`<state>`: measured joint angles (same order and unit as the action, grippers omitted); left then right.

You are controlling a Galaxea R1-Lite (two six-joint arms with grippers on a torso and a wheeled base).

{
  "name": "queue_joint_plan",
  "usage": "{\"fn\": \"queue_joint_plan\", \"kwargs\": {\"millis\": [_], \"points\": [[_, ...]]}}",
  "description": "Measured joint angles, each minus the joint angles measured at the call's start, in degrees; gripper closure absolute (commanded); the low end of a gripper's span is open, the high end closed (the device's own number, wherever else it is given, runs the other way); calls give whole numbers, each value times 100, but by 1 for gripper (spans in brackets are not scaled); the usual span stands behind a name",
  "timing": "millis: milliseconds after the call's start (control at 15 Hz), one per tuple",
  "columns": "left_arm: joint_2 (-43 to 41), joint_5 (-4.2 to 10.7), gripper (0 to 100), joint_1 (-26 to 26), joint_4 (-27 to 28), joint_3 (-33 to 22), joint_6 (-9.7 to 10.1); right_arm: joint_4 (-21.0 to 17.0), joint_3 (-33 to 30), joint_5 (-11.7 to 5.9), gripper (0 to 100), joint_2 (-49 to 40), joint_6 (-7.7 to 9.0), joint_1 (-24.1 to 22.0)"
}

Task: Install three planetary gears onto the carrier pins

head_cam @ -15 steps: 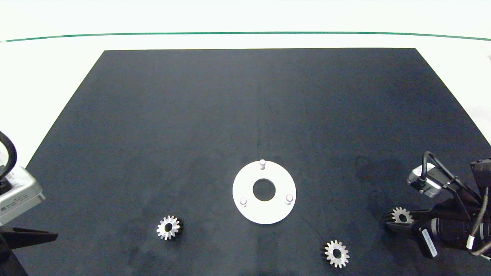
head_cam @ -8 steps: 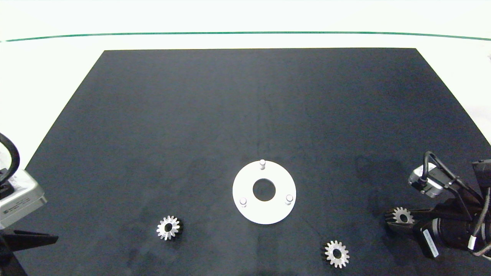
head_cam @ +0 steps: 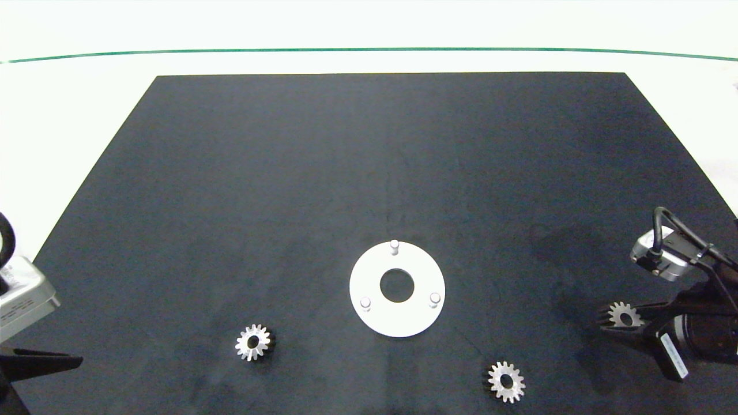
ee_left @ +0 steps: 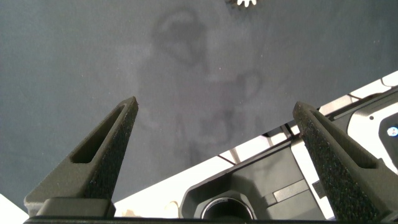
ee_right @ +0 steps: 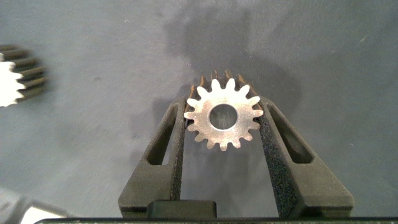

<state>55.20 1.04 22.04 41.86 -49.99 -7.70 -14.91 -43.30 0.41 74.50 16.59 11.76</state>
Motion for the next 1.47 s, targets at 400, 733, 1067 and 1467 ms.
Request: {"fn": "queue_joint_plan", "kwargs": {"millis": [400,733,1067,1467], "points": [[-217,0,0,1,0,-2,93,-614,-1179,-254,78,336,-588,607],[-443,-10,0,-5,2,-2,311,-968,-1871,-418,78,808,-926,1158],[-766,-62,0,0,0,11,518,-1182,-2615,-663,78,1329,-944,1626],[-1143,-62,0,4,2,118,614,-1971,-3850,-741,78,2046,-968,2024]]}}
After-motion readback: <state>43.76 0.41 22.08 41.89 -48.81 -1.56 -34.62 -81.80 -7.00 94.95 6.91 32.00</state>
